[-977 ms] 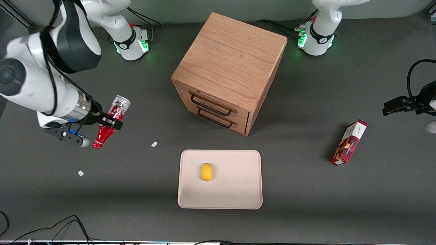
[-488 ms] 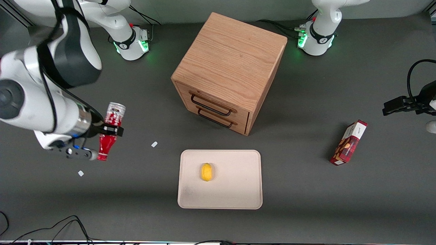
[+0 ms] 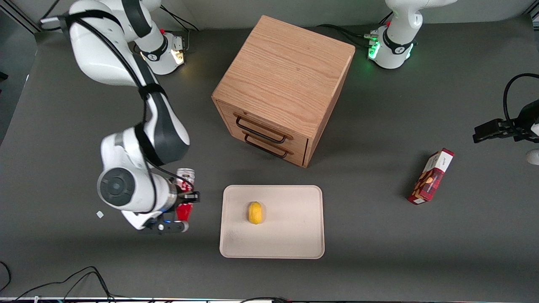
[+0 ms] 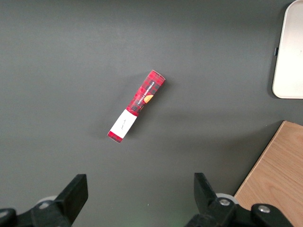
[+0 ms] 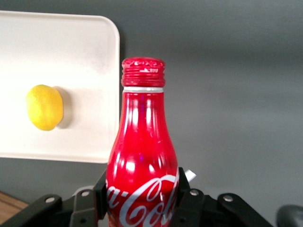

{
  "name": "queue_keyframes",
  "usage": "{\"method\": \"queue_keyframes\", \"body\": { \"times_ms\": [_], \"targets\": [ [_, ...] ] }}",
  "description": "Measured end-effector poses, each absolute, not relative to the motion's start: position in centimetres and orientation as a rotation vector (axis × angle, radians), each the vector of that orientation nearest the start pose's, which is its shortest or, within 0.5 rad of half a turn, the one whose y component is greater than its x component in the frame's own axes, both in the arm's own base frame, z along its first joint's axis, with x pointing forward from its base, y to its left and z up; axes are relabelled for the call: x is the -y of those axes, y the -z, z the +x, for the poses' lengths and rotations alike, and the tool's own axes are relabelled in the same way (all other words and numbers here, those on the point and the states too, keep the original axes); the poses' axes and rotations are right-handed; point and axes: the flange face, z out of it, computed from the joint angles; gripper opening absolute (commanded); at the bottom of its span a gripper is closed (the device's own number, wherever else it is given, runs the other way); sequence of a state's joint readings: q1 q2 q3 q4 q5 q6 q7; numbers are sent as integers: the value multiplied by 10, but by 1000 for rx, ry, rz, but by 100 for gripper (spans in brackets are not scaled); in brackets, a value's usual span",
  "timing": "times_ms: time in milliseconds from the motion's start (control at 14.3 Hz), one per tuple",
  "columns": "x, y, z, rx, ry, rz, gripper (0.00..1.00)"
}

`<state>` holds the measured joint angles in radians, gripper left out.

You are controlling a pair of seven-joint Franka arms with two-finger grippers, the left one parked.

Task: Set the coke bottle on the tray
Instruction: 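Carry the upright bottle onto the white tray beside the lemon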

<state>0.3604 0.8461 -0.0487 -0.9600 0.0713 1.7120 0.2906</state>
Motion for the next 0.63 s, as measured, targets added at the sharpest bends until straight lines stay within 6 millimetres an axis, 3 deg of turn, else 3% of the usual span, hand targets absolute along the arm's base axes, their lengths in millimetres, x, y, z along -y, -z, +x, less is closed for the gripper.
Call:
{"method": "queue_keyframes", "body": {
  "times_ms": [349, 628],
  "targets": [
    [-282, -282, 727, 34, -82, -3120, 0],
    [-303, -242, 728, 13, 8, -3103, 0]
  ]
}}
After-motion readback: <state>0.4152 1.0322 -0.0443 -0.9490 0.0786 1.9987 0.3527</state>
